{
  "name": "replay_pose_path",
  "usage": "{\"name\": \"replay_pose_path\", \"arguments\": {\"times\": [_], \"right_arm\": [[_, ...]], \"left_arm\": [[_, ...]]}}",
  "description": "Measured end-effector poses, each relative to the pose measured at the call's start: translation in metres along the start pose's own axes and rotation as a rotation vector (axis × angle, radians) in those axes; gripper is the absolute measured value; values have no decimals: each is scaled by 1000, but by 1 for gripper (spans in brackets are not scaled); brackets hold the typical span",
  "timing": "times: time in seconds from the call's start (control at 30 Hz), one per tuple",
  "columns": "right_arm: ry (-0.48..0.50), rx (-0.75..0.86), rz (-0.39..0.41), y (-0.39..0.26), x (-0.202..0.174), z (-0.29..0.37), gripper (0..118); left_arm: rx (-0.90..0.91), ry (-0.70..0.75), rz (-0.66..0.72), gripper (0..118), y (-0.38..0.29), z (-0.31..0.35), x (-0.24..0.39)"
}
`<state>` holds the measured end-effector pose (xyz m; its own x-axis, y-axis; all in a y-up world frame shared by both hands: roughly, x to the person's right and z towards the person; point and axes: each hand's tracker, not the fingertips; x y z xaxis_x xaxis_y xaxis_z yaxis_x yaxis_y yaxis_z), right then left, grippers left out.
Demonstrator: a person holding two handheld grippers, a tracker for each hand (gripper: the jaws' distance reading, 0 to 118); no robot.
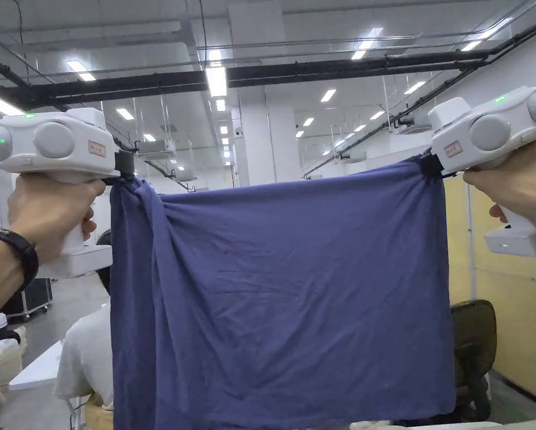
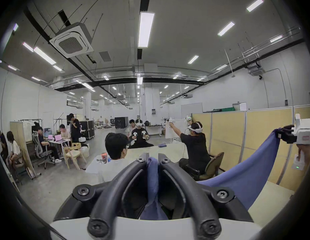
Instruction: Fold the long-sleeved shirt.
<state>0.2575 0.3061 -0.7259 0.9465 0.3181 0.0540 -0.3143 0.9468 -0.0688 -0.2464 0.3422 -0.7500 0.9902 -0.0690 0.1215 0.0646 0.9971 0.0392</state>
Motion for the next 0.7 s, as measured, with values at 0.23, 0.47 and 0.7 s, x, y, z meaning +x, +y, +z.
{"name": "replay_pose_path", "arguments": {"times": [0.23,0.47,0.7], "right_arm": [[2,-23,4,-36,-5,-46,8],[54,-128,-51,-118,-20,-69,8],[129,-210,-144,-191,-43,-38,8]], "left_arm": [[-18,0,-18,8,-40,-51,10],[-134,-23,24,8,-120,-65,13],[-214,-29,49,8,-198,-16,15]]}}
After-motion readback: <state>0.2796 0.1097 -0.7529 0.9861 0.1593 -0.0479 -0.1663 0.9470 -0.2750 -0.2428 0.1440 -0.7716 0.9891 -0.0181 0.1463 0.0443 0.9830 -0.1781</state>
